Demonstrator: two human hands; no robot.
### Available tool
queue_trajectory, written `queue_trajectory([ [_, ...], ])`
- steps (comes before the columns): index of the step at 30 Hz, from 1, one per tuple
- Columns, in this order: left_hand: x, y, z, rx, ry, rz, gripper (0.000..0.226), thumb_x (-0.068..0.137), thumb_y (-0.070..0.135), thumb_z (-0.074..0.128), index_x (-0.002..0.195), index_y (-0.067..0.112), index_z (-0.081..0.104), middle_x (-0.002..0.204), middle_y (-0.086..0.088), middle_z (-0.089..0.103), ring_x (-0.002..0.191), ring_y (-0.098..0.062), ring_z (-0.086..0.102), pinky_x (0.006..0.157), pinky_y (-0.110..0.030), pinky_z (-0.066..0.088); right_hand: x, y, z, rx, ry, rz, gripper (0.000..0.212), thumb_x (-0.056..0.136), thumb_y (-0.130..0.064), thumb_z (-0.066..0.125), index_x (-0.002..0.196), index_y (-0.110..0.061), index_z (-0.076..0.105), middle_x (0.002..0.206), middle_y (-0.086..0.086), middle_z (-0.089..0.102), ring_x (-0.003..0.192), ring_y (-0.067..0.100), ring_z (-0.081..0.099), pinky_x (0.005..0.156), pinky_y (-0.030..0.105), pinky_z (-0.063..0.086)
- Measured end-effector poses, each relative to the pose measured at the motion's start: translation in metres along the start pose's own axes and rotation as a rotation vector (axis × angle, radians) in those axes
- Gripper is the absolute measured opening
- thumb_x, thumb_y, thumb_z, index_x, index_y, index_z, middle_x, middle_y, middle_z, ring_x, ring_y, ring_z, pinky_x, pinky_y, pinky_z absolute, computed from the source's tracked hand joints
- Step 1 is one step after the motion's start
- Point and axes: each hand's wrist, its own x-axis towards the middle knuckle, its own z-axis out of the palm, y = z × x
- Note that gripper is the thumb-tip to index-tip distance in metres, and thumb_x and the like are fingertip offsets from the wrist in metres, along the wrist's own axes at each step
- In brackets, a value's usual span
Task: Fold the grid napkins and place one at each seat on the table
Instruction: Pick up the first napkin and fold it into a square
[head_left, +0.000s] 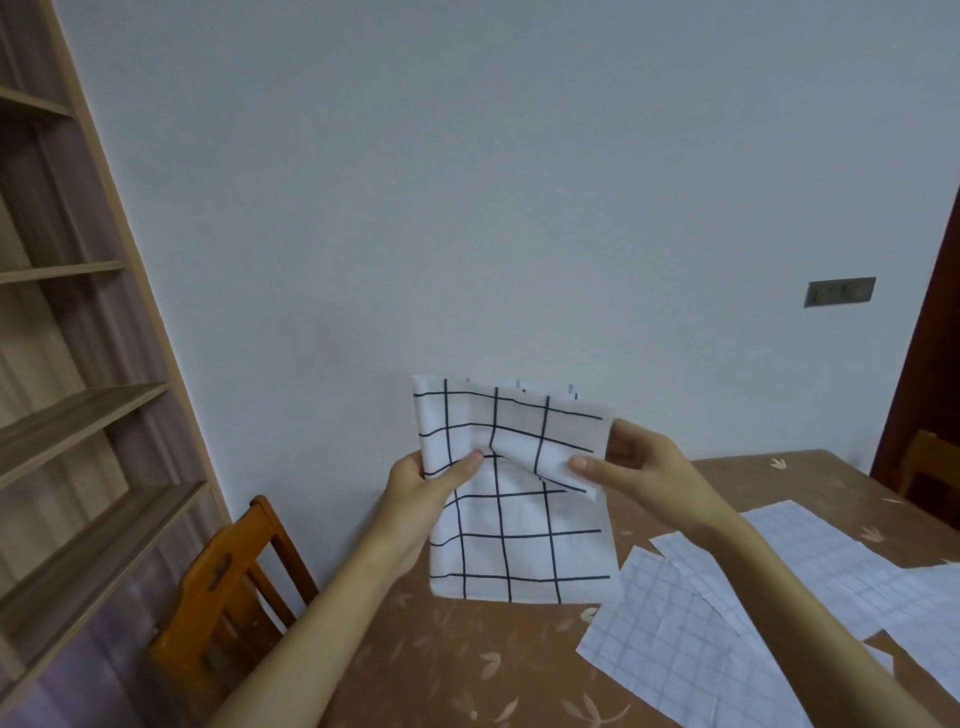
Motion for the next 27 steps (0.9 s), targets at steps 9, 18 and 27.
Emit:
queue_trajectory([
  [9, 0.005, -0.007, -0.003, -0.009, -0.171, -0.133, 0.044, 0.084, 0.032, 0.079, 0.121, 0.011, 0.069, 0.119, -0.005, 0.075, 0.113, -0.022, 0.07, 0.107, -0.046, 0.049, -0.001, 0.002, 0.011, 0.119, 0.066, 0.085, 0.035, 0.098, -0.043, 0.054, 0.095, -0.015, 0.075, 0.092, 0.0, 0.079, 0.085, 0.014, 0.075, 0.071, 0.024, 0.055],
  [18, 0.002, -0.001, -0.001, -0.168, -0.271, -0.238, 0.05, 0.092, 0.028, 0.072, 0.135, 0.007, 0.058, 0.13, -0.01, 0.068, 0.122, -0.027, 0.065, 0.109, -0.05, 0.047, 0.0, 0.004, 0.022, 0.238, 0.079, 0.127, 0.035, 0.09, -0.047, 0.064, 0.111, -0.02, 0.072, 0.105, 0.0, 0.078, 0.097, 0.02, 0.075, 0.089, 0.041, 0.057],
  [27, 0.0, 0.01, -0.012, -0.002, -0.295, -0.123, 0.041, 0.093, 0.033, 0.069, 0.129, 0.014, 0.064, 0.127, 0.0, 0.071, 0.122, -0.019, 0.064, 0.109, -0.04, 0.046, -0.004, 0.01, 0.026, 0.149, 0.009, 0.133, 0.02, 0.095, -0.026, 0.064, 0.102, -0.011, 0.075, 0.096, 0.005, 0.079, 0.088, 0.023, 0.077, 0.076, 0.032, 0.06],
])
